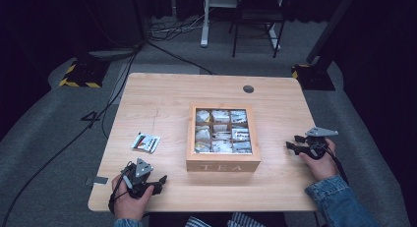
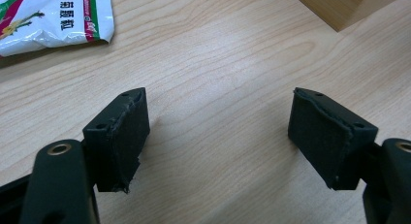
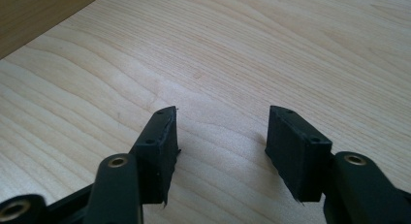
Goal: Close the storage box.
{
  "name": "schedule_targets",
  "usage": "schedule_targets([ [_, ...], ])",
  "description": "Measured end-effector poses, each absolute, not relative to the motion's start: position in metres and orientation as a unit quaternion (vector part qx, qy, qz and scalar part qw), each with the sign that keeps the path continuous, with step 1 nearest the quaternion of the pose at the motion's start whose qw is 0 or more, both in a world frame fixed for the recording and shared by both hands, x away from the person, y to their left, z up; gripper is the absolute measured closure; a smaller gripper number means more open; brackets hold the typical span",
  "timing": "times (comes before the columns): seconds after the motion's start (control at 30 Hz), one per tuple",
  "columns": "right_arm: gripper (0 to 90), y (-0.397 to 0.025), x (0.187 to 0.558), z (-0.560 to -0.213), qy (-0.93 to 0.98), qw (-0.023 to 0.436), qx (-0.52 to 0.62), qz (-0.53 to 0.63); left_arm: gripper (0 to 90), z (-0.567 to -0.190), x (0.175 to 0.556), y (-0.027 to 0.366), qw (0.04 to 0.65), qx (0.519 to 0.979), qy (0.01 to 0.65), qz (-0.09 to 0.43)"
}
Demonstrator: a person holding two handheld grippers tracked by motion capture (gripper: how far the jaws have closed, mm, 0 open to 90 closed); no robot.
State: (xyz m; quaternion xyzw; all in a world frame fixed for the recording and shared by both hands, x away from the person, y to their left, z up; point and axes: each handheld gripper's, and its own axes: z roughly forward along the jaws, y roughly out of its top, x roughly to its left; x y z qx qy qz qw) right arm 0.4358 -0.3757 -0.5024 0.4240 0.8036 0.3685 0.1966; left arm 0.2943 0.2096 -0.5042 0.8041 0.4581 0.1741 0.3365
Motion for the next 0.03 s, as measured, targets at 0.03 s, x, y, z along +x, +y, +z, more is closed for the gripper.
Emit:
schedule_targets([
  [0.03,43.6,-0.3757,0.4359,-0.5025,0.804,0.196,0.423,0.369,23.2,-0.5043,0.2946,0.2094,0.337,0.804,0.457,0.175],
])
